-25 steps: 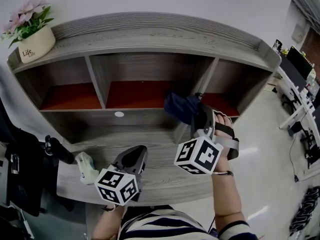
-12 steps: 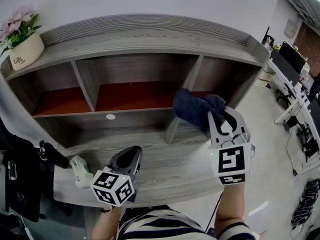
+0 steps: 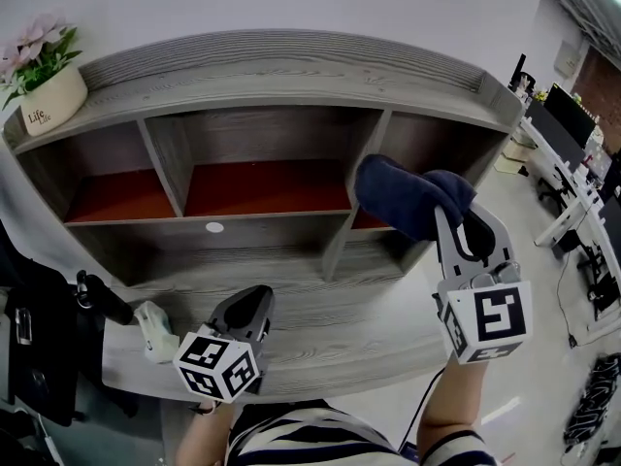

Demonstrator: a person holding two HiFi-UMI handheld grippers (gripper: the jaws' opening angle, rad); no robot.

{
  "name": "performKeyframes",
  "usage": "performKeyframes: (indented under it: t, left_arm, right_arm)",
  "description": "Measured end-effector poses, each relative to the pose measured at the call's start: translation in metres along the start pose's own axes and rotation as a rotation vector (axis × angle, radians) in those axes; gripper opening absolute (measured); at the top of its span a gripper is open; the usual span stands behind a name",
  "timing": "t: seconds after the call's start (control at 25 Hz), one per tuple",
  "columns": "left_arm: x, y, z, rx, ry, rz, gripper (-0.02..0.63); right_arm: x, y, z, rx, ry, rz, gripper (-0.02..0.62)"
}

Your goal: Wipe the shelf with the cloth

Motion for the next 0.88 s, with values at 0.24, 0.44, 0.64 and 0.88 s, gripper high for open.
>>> performKeyframes:
  t: [0.24, 0.44, 0.64, 0.88]
  left_arm:
    - [-0.006, -0.007, 0.002, 0.012, -0.003, 0.030, 0.025]
    - [-0.012, -0.019, 0.004, 0.020, 0.003, 0.062, 0.025]
    - [-0.027, -0.039, 0.008, 0.036, -0.005, 0.127, 0.025]
    - [-0.044, -0.062, 0.009, 0.049, -0.010, 0.201, 0.025]
  right_arm:
    - [-0.027, 0.020, 0.037, 0.111, -0.001, 0.074, 0.075]
    - [-0.066, 0.053, 0.053, 0.151, 0.055, 0.143, 0.075]
    - [-0.099, 0.085, 0.060, 0.171, 0.117, 0.183, 0.075]
    - [-0.140, 0.121, 0.071, 0.193, 0.137, 0.242, 0.075]
Point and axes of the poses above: the fingertips, and each gripper's own axes: y forward along the fingers, x to its right, z out of its top, the point moved 3 cm from there along -y, backward along the fingers, and after that the axes turned 5 degrees about x, right-handed, at the moved point
